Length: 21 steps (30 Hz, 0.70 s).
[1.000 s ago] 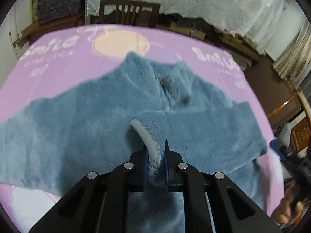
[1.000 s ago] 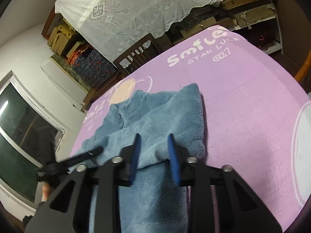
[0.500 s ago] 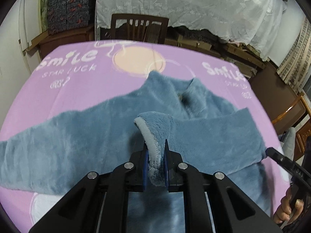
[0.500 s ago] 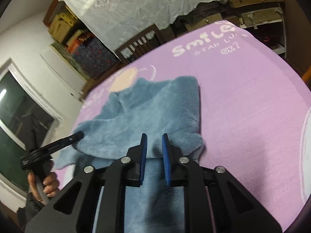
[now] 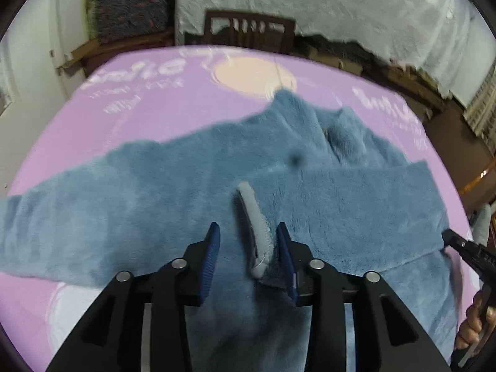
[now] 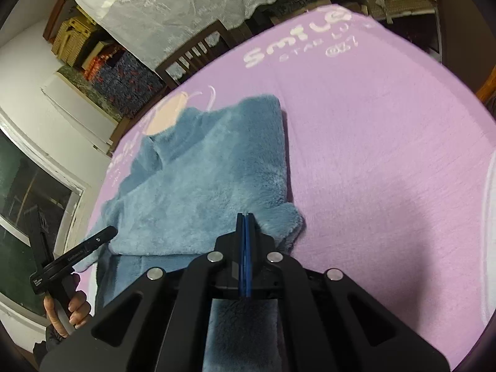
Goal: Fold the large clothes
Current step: 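Grasp the sleeve cuff with the left gripper while the right gripper releases it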
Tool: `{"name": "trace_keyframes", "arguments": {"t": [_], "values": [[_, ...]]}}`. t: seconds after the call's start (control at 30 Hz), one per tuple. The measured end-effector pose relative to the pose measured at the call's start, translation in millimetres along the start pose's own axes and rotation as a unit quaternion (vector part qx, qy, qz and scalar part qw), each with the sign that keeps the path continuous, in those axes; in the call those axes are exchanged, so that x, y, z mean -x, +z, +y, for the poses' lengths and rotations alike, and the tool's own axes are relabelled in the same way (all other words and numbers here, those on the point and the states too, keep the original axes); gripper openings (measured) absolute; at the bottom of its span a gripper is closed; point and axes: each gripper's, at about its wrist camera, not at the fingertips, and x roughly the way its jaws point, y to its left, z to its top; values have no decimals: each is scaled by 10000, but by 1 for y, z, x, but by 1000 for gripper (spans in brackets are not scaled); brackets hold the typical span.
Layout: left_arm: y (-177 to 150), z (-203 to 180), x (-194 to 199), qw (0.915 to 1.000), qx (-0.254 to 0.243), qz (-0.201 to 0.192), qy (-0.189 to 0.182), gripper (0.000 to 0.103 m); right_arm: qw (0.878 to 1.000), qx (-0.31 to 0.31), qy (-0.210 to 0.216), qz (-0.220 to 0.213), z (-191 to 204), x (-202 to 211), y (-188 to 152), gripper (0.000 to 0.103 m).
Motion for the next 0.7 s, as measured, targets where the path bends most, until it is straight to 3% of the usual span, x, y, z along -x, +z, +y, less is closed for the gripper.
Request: {"name": "trace_keyframes", "arguments": {"t": [0.13,0.2,0.4,0.6,0.7], "values": [[9,-8,25,9992,-32,-302,-251,39,9988,103,102,-457,13,28,8,5],[17,-25,28,9983,-271,-332,-397,39,9991,112,222,-357,20,26,16,5],[21,-65,6,9961,-672,-317,-470,42,9993,326,-122,-133,43,-15,51,5],[20,-44,-46,9982,-323,162,-488,42,9995,111,-275,64,27,-56,63,5],[22,-35,-46,9971,-257,91,-709,42,9996,-158,-184,168,4,-69,62,0]]}}
